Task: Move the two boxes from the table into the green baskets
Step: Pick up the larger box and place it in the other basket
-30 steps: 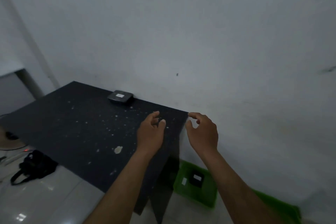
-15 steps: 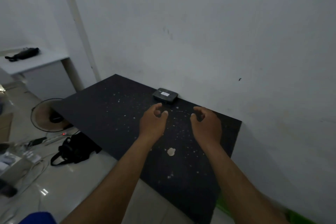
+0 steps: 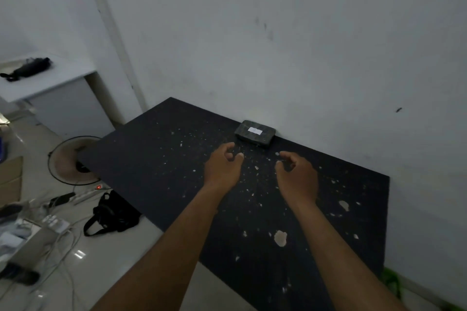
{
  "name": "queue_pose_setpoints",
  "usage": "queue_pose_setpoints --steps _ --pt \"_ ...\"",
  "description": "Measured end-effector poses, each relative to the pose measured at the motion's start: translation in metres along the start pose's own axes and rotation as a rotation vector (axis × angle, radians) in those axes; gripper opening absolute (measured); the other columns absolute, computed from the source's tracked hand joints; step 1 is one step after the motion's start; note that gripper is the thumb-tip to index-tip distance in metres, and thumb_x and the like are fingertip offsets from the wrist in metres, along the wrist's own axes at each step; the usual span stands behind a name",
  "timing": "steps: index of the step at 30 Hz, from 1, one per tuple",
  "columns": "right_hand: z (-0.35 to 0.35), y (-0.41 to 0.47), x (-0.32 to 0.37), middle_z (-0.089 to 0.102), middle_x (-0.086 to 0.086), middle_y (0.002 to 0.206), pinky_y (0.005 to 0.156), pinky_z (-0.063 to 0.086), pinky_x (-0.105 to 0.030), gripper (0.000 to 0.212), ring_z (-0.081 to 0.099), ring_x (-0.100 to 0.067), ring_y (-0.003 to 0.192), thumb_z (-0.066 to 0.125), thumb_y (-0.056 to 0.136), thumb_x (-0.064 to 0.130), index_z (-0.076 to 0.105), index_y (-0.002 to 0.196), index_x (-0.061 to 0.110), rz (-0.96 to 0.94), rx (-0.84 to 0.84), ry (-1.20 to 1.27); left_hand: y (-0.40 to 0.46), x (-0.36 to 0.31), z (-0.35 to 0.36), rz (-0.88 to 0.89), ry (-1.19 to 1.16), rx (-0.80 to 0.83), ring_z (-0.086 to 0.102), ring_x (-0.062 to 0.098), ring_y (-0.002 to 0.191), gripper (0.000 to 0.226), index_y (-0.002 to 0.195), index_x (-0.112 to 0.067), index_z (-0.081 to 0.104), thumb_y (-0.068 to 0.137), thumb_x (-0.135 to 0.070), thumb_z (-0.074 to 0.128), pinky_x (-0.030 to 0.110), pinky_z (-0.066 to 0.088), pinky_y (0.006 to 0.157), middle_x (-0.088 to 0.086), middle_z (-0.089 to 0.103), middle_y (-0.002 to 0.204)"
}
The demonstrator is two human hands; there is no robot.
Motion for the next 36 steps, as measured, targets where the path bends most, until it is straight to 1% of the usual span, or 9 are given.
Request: queue_pose_setpoints --steps 3,6,10,19,23,26,30,33,36 --pt "0.026 0.038 -0.008 0.065 0.004 0.127 0.094 0.050 -0.035 0.033 0.061 -0.017 0.113 0.058 0.089 0.029 0.066 0.121 0.030 0.058 0.006 0.010 0.041 0.007 0.011 -0.013 0.063 0.050 0.065 0.022 0.102 0.046 0.137 -0.026 0.051 0.093 -0.038 0.057 0.037 0.052 0.092 0.005 0.065 0.121" --pt "0.050 0.069 -0.018 0.065 0.005 0.127 0.094 0.045 -0.029 0.035 0.061 -0.016 0.114 0.058 0.089 0.028 0.066 0.123 0.028 0.111 0.023 0.000 0.079 0.013 0.024 -0.035 0.139 0.101 0.061 0.021 0.110 0.046 0.139 -0.025 0.049 0.094 -0.037 0.055 0.038 0.048 0.098 0.004 0.063 0.125" --pt "0.074 0.104 -0.032 0.065 0.005 0.128 0.097 0.047 -0.032 0.037 0.062 -0.016 0.114 0.057 0.089 0.030 0.064 0.126 0.027 0.166 0.050 -0.049 0.123 0.026 0.046 -0.075 0.134 0.151 0.061 0.022 0.113 0.047 0.140 -0.023 0.050 0.095 -0.036 0.055 0.041 0.048 0.100 0.006 0.063 0.128" --pt "0.125 0.144 -0.061 0.063 0.002 0.130 0.099 0.048 -0.036 0.041 0.060 -0.019 0.116 0.057 0.090 0.034 0.060 0.130 0.028 0.340 0.044 -0.130 0.214 0.067 0.078 -0.106 0.195 0.282 0.061 0.023 0.116 0.048 0.140 -0.019 0.050 0.095 -0.035 0.055 0.036 0.045 0.099 0.008 0.063 0.129" --pt "0.151 0.161 -0.066 0.056 -0.001 0.140 0.101 0.042 -0.034 0.046 0.056 -0.020 0.121 0.056 0.093 0.034 0.054 0.138 0.026 0.426 0.041 -0.171 0.264 0.086 0.089 -0.108 0.263 0.359 0.059 0.023 0.120 0.048 0.141 -0.019 0.049 0.096 -0.036 0.053 0.035 0.041 0.102 0.006 0.065 0.130" --pt "0.177 0.176 -0.075 0.045 -0.001 0.151 0.099 0.041 -0.030 0.052 0.060 -0.015 0.111 0.055 0.094 0.034 0.046 0.145 0.023 0.499 0.052 -0.187 0.303 0.103 0.098 -0.104 0.323 0.390 0.056 0.025 0.124 0.050 0.141 -0.018 0.049 0.096 -0.038 0.050 0.035 0.040 0.103 0.006 0.061 0.135" --pt "0.213 0.198 -0.095 0.027 -0.007 0.161 0.116 0.031 -0.041 0.074 0.030 -0.026 0.145 0.059 0.091 0.039 0.026 0.155 0.021 0.581 0.098 -0.255 0.349 0.124 0.112 -0.137 0.383 0.418 0.049 0.029 0.132 0.054 0.142 -0.012 0.047 0.097 -0.042 0.046 0.037 0.036 0.108 0.010 0.051 0.145" --pt "0.234 0.207 -0.112 0.011 -0.008 0.165 0.117 0.028 -0.048 0.096 0.017 -0.033 0.150 0.066 0.085 0.047 0.009 0.158 0.020 0.649 0.196 -0.365 0.375 0.135 0.125 -0.167 0.393 0.450 0.049 0.031 0.131 0.059 0.141 -0.007 0.048 0.097 -0.047 0.042 0.037 0.037 0.106 0.013 0.050 0.145" --pt "0.247 0.212 -0.124 0.001 -0.008 0.166 0.117 0.025 -0.051 0.111 0.007 -0.037 0.150 0.070 0.079 0.055 0.001 0.158 0.019 0.676 0.263 -0.482 0.392 0.140 0.139 -0.175 0.329 0.477 0.057 0.029 0.120 0.052 0.130 -0.011 0.056 0.097 -0.049 0.043 0.031 0.041 0.092 0.010 0.060 0.134"
Point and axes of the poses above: each hand's wrist, its own y-axis towards the middle knuckle, its own z-axis out of the palm, x = y × z, the point moved 8 cm from there along y, towards the middle knuckle
